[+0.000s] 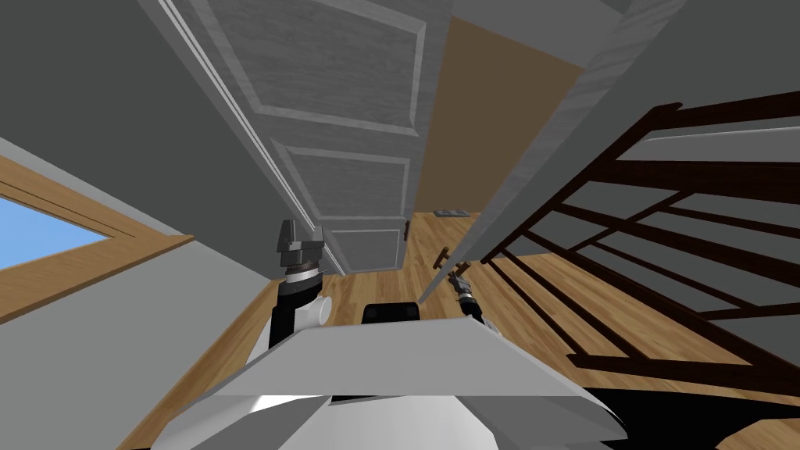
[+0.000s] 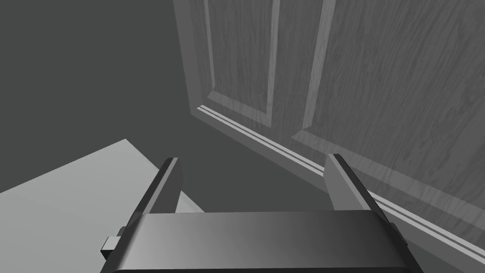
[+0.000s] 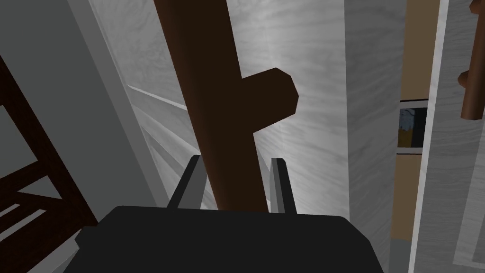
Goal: Pull the door open
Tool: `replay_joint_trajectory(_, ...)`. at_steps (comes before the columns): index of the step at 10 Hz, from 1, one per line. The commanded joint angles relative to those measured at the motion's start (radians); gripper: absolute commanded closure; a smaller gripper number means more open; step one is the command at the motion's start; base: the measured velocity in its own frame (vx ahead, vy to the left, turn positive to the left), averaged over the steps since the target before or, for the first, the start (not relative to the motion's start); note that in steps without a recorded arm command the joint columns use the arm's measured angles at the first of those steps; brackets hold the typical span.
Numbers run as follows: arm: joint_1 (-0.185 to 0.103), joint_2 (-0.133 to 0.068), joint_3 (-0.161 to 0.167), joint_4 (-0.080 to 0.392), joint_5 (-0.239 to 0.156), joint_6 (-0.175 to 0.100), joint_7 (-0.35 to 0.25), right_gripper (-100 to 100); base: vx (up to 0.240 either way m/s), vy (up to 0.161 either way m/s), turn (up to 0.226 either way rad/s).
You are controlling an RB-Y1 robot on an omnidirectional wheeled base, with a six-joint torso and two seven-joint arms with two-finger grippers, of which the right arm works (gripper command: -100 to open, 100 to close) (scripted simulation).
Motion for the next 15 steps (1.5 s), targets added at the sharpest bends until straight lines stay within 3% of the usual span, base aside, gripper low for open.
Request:
replay_joint_trajectory(1,0.018,-0.005,-0.002,-0.001,-0.015,0.019,-0.038,100,-0.072,-0.038,0.032)
replay_joint_trajectory(6,0.026,-0.012,-0.003,0.002,-0.035,0.020,-0.088,100,-0.050,-0.021,0.017)
replay_joint_trajectory(15,0.042,-0.028,0.000,0.008,-0.093,0.020,-0.240,100,-0.050,-0.022,0.032)
